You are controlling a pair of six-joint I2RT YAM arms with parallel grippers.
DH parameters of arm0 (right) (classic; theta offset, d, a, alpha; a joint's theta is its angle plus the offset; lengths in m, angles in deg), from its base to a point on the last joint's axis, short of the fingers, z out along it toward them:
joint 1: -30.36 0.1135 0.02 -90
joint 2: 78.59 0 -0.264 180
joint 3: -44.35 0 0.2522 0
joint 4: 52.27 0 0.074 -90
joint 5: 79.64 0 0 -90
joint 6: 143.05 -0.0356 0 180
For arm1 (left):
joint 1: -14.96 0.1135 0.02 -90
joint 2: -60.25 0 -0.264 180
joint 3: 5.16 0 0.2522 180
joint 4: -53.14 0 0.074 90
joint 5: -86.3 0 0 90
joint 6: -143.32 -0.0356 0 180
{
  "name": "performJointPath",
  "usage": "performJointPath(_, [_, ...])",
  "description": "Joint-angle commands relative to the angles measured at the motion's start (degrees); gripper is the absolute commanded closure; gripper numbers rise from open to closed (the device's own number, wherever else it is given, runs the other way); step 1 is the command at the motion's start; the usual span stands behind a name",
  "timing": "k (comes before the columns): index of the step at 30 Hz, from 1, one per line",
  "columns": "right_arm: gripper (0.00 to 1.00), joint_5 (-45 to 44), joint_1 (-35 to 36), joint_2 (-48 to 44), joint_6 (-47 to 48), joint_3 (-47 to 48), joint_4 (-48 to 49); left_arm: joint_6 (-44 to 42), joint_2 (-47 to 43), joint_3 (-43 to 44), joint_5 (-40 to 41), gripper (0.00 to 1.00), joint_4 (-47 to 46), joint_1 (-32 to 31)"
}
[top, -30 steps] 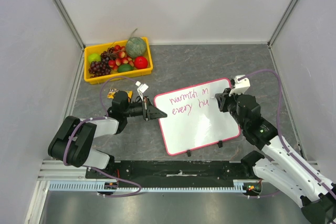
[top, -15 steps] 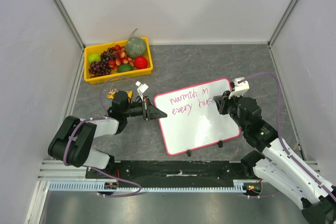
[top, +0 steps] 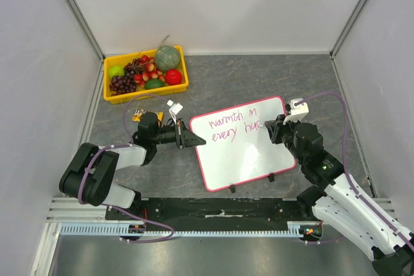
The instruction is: Write a sentence on the whiteboard
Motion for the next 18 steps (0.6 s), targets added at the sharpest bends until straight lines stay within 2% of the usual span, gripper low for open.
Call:
performJointPath(1, [1.00, -4.22, -0.26, 1.35, 1.24, 1.69, -0.81, -12.58, 1.54, -1.04, 1.36, 0.98, 2.47, -1.02])
performJointPath(18, [1.00, -3.97, -0.26, 3.37, 1.68, 3.45, 1.13, -12.58, 1.46, -1.04, 1.27, 0.98, 2.47, -0.93])
